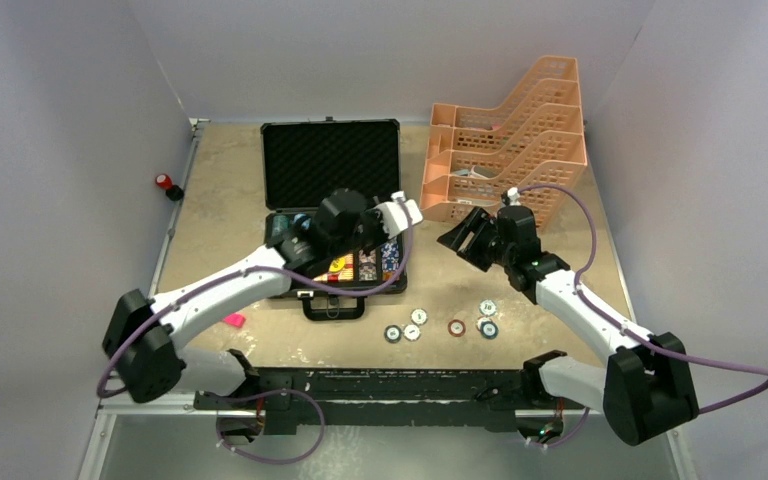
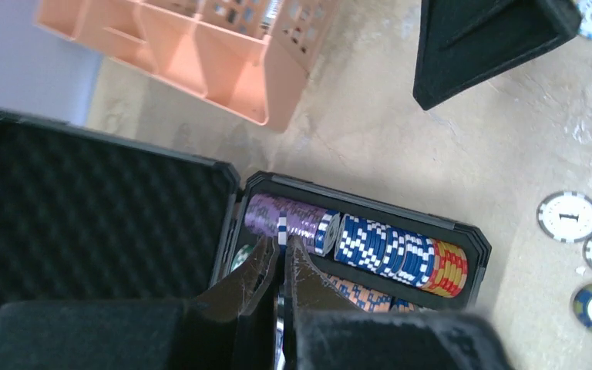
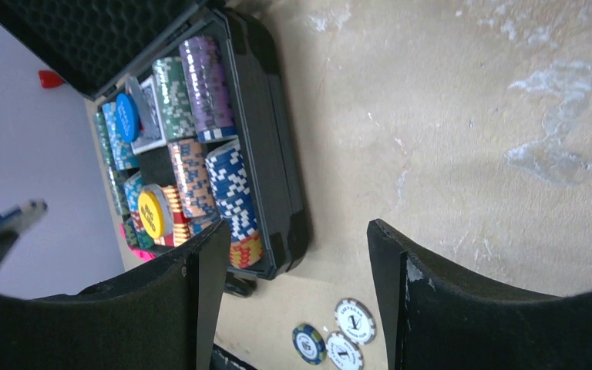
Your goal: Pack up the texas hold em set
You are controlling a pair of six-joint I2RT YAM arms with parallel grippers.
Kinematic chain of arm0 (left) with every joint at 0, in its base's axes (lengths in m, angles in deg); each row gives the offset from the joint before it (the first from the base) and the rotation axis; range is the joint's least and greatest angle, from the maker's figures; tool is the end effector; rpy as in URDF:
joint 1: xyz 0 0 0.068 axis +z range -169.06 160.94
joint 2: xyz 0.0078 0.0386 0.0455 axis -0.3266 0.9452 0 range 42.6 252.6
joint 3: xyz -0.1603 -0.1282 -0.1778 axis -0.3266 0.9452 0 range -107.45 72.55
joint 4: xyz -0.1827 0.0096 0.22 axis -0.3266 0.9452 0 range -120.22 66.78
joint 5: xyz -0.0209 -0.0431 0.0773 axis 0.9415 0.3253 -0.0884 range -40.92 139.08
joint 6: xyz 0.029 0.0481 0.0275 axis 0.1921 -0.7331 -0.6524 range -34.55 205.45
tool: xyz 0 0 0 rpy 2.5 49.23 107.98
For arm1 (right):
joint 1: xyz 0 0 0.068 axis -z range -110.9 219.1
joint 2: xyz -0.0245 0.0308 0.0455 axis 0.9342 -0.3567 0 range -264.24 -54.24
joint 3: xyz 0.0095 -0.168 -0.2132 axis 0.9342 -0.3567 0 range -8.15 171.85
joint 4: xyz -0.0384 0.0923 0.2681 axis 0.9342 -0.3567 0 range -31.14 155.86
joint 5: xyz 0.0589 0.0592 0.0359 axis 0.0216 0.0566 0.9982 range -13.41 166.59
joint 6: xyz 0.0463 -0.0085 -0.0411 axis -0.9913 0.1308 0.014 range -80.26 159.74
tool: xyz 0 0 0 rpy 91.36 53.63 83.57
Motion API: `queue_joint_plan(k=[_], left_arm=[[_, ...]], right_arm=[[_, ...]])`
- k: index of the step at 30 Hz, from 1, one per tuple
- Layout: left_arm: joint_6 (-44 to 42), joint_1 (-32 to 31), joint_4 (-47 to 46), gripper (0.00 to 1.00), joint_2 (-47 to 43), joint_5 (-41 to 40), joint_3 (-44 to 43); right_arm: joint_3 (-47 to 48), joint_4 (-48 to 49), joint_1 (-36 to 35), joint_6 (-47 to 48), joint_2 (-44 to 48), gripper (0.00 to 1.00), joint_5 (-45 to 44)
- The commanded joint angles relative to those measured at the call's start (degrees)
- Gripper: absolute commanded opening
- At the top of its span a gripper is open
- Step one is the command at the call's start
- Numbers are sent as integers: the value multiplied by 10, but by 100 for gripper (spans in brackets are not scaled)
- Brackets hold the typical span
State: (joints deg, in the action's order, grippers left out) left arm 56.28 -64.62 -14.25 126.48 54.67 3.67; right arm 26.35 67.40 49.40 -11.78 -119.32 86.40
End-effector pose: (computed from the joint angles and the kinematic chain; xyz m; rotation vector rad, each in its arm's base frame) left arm 0.2582 -0.2700 0.3000 1.3330 1.6491 -0.2734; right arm 0.2599 0.1017 0.2067 0.4975 2.1513 0.9093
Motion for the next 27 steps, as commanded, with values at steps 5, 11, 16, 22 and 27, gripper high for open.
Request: queue_joint_plan(k=[5,11,16,22,27], left_arm=[[-146,49,205,0,135,186,-145],[-155,49,218,0,192,179,-179],[-132,49,171,0,202,143,-167],[-127,49,143,0,204,100,-156],[-133,49,162,0,211,111,-157]], right_arm=[[-31,22,4,17,32,68,16],[-34,21,5,24,27,68,12],[-33,25,5,28,20,68,13],[-32,32,8,40,13,68,18],[-33,30,11,44,11,68,21]])
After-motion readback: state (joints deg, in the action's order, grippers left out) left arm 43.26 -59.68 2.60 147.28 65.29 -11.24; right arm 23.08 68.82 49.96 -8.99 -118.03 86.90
